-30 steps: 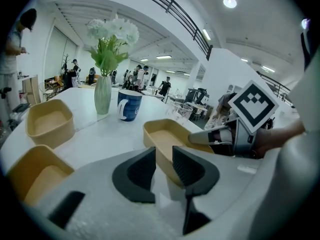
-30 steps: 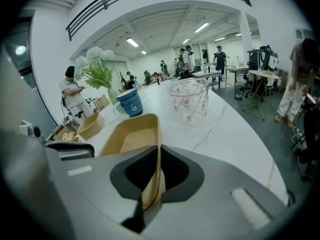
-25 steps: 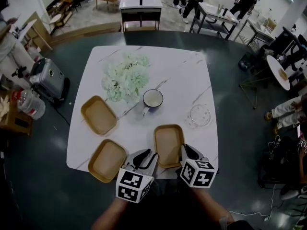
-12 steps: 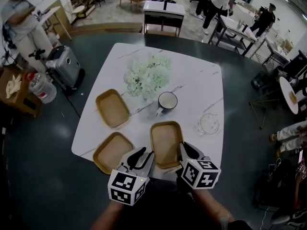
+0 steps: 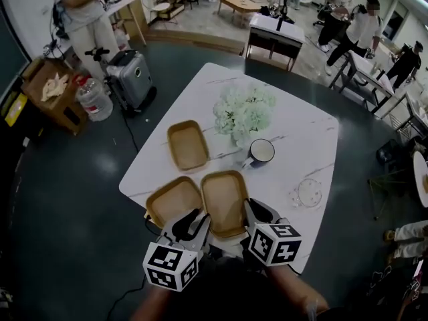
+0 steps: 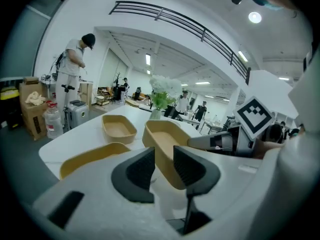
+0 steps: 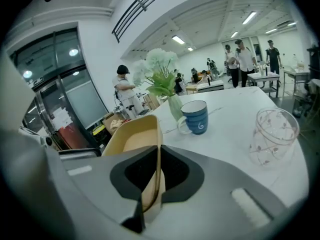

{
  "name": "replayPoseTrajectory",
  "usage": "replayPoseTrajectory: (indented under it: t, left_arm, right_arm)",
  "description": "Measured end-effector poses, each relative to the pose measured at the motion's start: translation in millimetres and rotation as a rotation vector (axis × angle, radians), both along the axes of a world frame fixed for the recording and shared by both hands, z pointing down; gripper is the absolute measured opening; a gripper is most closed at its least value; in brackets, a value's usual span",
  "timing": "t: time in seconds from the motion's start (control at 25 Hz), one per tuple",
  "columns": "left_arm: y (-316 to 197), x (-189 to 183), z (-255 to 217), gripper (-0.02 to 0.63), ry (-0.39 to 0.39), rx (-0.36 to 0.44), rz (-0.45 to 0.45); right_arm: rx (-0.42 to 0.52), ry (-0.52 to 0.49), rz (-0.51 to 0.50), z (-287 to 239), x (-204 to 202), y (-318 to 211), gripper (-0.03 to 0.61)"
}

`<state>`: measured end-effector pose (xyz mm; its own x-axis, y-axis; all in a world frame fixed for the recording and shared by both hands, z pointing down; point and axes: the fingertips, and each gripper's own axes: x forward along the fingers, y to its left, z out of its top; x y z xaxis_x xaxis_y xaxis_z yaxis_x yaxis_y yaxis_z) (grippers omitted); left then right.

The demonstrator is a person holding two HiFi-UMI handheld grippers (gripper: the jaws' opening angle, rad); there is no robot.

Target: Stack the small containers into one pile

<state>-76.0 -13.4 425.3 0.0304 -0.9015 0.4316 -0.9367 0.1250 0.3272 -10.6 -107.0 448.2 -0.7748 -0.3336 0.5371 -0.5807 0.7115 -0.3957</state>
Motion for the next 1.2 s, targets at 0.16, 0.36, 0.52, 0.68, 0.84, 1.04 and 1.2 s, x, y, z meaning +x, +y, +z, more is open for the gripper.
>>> replayPoseTrajectory:
  t: [0.16, 0.36, 0.52, 0.68, 0.84, 1.04, 1.2]
  left_arm:
    - [14, -2, -1, 0.114, -0.001, 0.004, -0.082]
    - [32, -10, 2, 0.109, -0.024, 0.003, -0.196]
    - [44, -15, 3, 0.098, -0.023, -0.005, -0.225]
    - [47, -26, 1, 0.058, -0.009, 0.006, -0.231]
    - [49, -41, 0, 0.04, -0.027, -0.003, -0.195]
    - [51, -70, -7, 0.037, -0.036, 0.005, -0.128]
    - [51, -90, -8, 0.035, -0.037, 0.004, -0.08]
  right_arm:
    - [0.008, -0.012, -0.087, -3, -16, 16, 0.014]
    - [-0.004, -0.029, -0.175, 1, -31, 34, 0.014]
    - [-0.02, -0.041, -0.205, 1, -38, 46, 0.014]
    - [-0.017, -0.036, -0.192, -1, -41, 49, 0.015]
    - [-0.047, -0.032, -0.141, 3, -49, 55, 0.015]
    - [-0.11, -0.054, -0.055, 1, -67, 67, 0.015]
    - [-0.184, -0.067, 0.009, 7, -79, 76, 0.018]
